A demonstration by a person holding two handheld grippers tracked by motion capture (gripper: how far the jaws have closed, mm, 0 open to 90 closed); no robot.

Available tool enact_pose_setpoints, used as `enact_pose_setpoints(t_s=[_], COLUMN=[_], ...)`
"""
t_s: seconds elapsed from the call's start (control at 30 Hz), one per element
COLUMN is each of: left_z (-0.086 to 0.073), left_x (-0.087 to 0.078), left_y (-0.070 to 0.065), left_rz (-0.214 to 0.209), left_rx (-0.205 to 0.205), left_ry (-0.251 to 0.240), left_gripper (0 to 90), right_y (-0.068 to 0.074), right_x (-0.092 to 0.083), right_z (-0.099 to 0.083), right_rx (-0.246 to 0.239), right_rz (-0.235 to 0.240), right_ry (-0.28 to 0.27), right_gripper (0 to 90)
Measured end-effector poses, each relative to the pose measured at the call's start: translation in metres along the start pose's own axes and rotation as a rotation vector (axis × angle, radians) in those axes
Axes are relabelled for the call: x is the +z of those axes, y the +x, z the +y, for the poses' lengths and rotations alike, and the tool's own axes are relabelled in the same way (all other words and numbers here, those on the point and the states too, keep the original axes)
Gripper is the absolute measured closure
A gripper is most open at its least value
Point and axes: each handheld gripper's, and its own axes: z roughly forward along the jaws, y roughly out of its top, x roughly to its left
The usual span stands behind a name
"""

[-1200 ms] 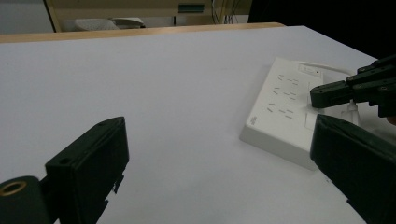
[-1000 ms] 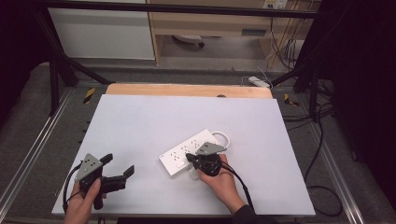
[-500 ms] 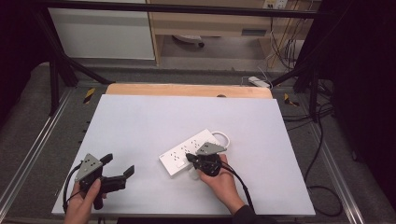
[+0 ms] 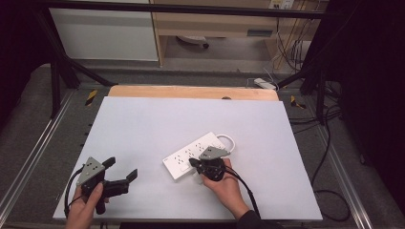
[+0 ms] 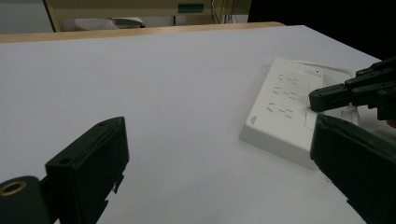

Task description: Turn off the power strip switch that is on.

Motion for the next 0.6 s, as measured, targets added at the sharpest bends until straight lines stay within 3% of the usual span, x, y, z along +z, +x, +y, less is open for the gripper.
enact_pose_setpoints(t_s=[0.6], left_z=[0.0000], left_x=[0.0000], left_y=[0.0000], left_rz=[-0.001], left_rx=[0.000], left_ry=[-0.001], left_gripper=[4.3], right_y=[-0.0002], right_x=[-0.0007], right_z=[0.0001], right_rx=[-0.003], right_rz=[-0.001], right_ry=[0.000], right_gripper=[90.0])
